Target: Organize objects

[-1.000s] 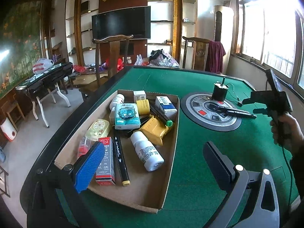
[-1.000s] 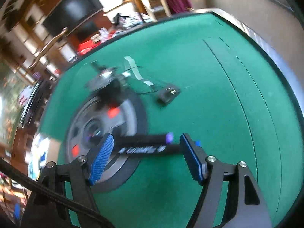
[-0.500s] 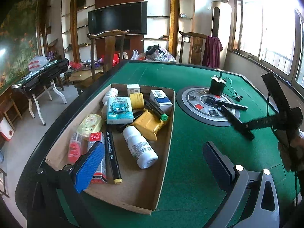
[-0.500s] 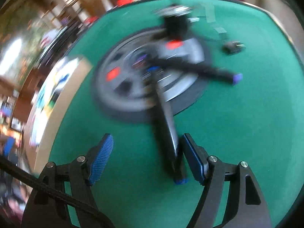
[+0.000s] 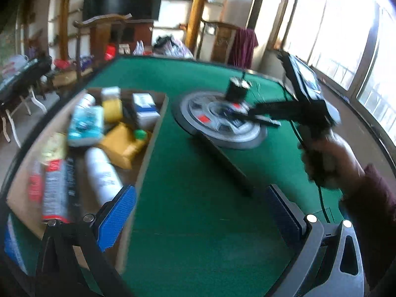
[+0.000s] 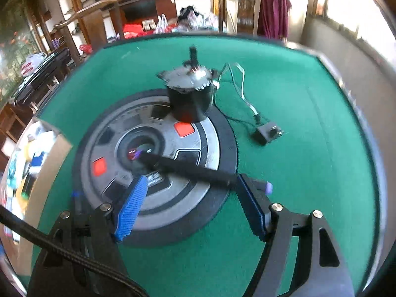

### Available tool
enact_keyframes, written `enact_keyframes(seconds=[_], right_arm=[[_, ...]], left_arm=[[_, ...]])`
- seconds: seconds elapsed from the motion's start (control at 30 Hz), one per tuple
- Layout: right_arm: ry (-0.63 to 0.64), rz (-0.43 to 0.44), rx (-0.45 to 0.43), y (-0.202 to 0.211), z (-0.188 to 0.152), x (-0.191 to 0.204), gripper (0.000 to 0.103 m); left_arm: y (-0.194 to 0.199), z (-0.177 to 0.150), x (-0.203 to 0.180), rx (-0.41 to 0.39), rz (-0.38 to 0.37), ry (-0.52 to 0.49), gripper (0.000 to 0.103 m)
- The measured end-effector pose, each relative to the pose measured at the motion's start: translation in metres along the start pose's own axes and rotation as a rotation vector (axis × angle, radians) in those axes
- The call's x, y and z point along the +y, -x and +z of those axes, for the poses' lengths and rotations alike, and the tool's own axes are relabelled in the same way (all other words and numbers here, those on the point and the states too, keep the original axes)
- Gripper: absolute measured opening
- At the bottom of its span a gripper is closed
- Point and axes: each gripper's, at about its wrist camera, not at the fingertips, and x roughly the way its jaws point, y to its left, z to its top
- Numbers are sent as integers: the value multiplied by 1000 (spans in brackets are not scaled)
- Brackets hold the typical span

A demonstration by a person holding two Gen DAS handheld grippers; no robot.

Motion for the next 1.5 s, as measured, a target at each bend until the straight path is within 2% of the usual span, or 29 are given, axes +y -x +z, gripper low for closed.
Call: enact_keyframes(seconds=[0.1, 0.23, 0.37, 0.4, 0.53, 0.63, 0.7, 0.93, 1.17, 1.3, 1.37, 1.47, 1.5], right_arm=[[-17, 14, 6, -4, 12, -10, 75], [23, 85, 109, -17, 11, 2, 75], [143, 5, 96, -13, -6, 20, 75], [155, -21, 90, -12, -9, 24, 71], [149, -11, 74, -2, -16, 32, 36], [150, -11, 81, 1, -19, 37, 20], [156, -27, 81, 1, -27, 40, 19], [138, -5, 87, 6, -47, 29, 18], [74, 64, 92, 18, -66, 16, 18], [74, 73, 81, 22, -76, 15, 18], [58, 54, 62, 26, -80, 17, 18], [42, 56, 11, 40, -89, 21, 18], [41, 51, -8, 46, -90, 24, 19]], left_arm=[[-18, -1, -18, 48, 33, -43, 101], [-40, 0, -32, 103, 43, -70, 101], [-56, 1, -34, 133, 91, -80, 101], [-61, 1, -34, 144, 106, -79, 101], [-71, 1, -36, 167, 133, -91, 101], [-76, -1, -39, 173, 152, -119, 101], [-79, 0, -40, 178, 156, -126, 101], [-89, 1, -42, 193, 161, -132, 101], [-96, 0, -48, 194, 155, -141, 101], [-96, 1, -47, 213, 140, -129, 100], [-82, 1, -42, 191, 116, -116, 100], [-45, 4, -30, 62, 116, -93, 101], [-28, 6, -24, 2, 140, -79, 101]])
